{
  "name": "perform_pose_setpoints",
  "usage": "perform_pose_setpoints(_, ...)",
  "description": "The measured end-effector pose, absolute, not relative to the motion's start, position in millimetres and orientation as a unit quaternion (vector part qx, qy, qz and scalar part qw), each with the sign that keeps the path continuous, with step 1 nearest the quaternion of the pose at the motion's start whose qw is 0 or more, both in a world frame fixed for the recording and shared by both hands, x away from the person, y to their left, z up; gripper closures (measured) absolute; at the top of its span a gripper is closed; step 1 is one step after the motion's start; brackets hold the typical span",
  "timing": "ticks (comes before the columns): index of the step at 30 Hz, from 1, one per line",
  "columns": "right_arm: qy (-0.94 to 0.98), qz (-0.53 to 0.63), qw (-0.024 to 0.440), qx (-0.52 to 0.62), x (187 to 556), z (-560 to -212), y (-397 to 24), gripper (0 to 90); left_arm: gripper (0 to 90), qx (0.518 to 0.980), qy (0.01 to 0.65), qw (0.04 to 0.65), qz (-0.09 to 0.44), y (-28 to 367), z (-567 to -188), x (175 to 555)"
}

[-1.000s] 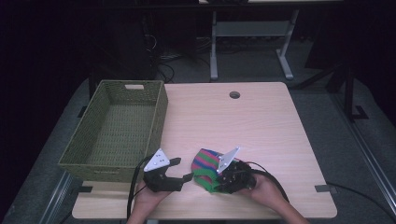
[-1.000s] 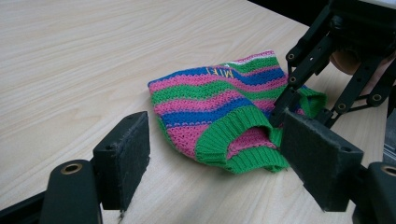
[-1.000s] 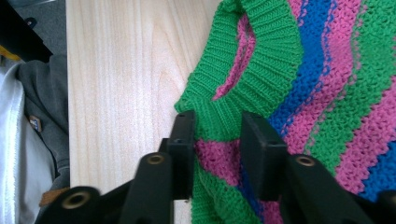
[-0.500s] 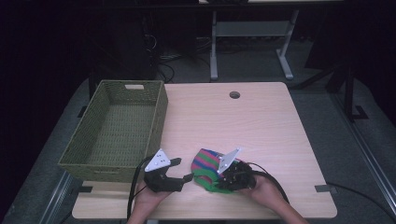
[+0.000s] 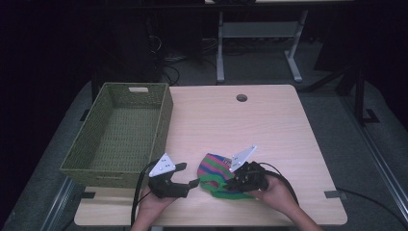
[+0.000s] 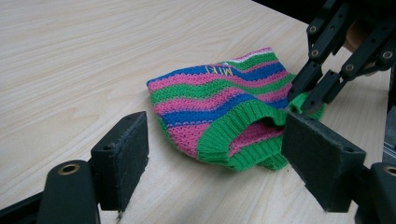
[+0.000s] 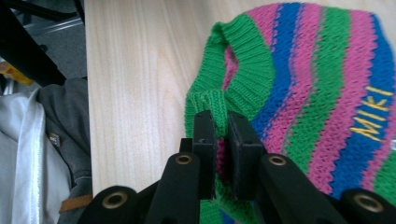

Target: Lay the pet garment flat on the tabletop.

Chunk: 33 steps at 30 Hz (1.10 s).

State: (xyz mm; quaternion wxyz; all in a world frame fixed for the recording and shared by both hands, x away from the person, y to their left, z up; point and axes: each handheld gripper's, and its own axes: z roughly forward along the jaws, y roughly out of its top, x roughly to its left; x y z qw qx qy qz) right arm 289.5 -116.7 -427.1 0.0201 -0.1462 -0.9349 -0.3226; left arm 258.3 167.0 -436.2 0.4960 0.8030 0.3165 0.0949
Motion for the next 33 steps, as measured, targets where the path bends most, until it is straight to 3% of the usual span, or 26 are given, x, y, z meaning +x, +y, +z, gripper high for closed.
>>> perform_pose_setpoints(33, -0.92, -0.355, -0.02, -0.166, 302, -368, -139, 82.7, 23.2, 0.805, 0.304, 0.501, 0.094, 162, -437, 258)
